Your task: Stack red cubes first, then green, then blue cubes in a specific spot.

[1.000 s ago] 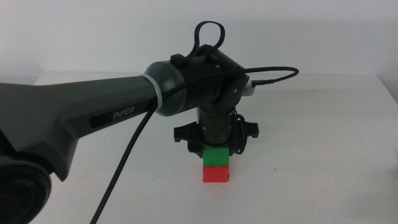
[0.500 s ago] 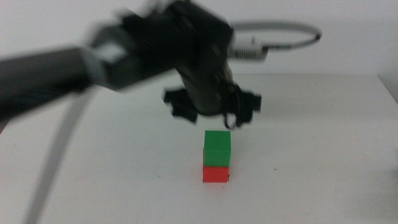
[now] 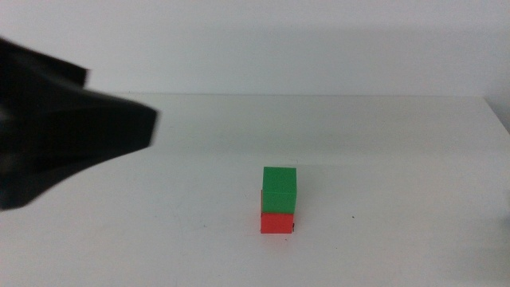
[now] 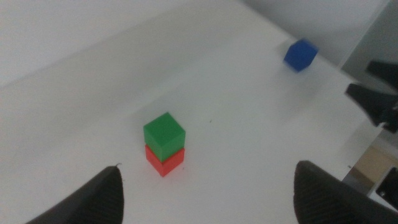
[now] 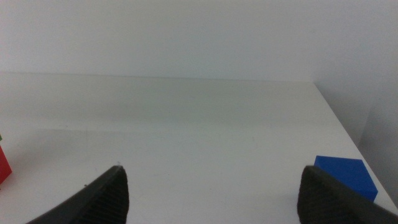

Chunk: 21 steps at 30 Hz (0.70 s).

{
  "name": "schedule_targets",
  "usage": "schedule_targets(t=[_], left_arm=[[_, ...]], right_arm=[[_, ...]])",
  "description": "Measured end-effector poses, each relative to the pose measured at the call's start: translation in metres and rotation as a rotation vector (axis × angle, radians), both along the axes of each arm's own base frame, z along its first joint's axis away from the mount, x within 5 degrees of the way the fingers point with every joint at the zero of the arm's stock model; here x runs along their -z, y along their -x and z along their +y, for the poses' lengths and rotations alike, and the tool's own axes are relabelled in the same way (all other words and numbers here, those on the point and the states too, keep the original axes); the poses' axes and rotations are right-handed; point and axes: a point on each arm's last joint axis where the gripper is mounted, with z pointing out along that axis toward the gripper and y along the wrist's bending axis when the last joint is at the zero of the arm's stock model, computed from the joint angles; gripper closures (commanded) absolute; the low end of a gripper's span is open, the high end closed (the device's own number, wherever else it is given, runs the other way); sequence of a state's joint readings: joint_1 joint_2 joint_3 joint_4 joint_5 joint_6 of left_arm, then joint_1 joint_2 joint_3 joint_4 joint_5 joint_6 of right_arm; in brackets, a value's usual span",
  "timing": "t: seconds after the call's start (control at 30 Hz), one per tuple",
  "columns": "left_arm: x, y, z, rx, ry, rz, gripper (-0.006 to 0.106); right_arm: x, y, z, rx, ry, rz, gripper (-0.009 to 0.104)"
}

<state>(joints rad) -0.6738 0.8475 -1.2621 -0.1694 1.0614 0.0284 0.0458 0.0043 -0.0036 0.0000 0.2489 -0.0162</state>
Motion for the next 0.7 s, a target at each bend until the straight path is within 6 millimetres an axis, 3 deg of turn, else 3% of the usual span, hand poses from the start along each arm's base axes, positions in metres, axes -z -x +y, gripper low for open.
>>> schedule_targets(t=[0.2, 0.7], left_arm=[[-0.0043, 0.0148, 0.01, 0.015, 0.049, -0.046, 0.007], [-0.0075, 0.0135, 0.0099, 0.006, 0.072, -0.078, 0.007]], right_arm=[[0.0, 0.0, 0.0, 0.0, 0.0, 0.0, 0.006], [0.0, 0.0, 0.0, 0.0, 0.0, 0.0, 0.006]])
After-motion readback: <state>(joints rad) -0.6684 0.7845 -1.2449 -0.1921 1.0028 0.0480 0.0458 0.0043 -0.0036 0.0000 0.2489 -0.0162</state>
